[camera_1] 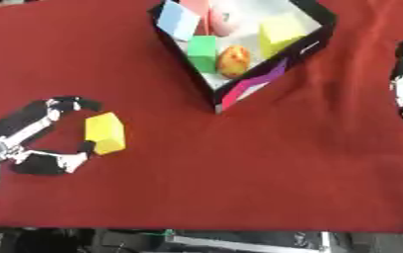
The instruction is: Pick up objects on the table and place them in the box.
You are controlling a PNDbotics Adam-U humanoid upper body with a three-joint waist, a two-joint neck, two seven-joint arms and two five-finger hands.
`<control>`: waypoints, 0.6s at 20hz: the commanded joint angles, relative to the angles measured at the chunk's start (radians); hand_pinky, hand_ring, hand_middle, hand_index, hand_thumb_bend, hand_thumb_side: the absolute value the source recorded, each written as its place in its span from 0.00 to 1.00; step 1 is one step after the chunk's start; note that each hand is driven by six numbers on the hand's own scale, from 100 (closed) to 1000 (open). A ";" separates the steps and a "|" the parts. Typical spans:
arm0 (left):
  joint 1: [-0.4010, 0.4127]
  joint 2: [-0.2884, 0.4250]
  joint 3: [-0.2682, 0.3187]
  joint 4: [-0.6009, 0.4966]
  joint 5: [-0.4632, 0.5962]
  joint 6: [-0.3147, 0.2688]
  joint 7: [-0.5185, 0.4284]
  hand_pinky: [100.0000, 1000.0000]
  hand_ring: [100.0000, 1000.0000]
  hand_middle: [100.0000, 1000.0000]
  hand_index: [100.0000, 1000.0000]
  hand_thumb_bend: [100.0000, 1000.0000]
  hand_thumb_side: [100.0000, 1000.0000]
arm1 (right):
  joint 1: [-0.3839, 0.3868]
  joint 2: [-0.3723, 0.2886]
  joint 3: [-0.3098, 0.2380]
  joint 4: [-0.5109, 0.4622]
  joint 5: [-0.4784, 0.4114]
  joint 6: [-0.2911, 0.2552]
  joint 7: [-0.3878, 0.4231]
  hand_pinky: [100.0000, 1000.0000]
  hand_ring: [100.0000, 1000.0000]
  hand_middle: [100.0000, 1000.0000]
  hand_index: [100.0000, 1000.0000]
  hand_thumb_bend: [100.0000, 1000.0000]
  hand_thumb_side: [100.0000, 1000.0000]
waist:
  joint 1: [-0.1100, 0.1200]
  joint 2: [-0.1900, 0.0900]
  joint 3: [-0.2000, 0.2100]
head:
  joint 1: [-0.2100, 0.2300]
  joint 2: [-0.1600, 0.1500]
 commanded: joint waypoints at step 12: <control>-0.029 -0.015 0.027 0.026 -0.061 -0.014 0.054 0.97 0.92 0.79 0.93 0.07 0.03 | -0.011 -0.001 0.000 -0.022 0.019 0.002 0.014 1.00 0.66 0.58 0.68 0.00 0.41 | -0.013 -0.005 -0.007 | 0.009 0.002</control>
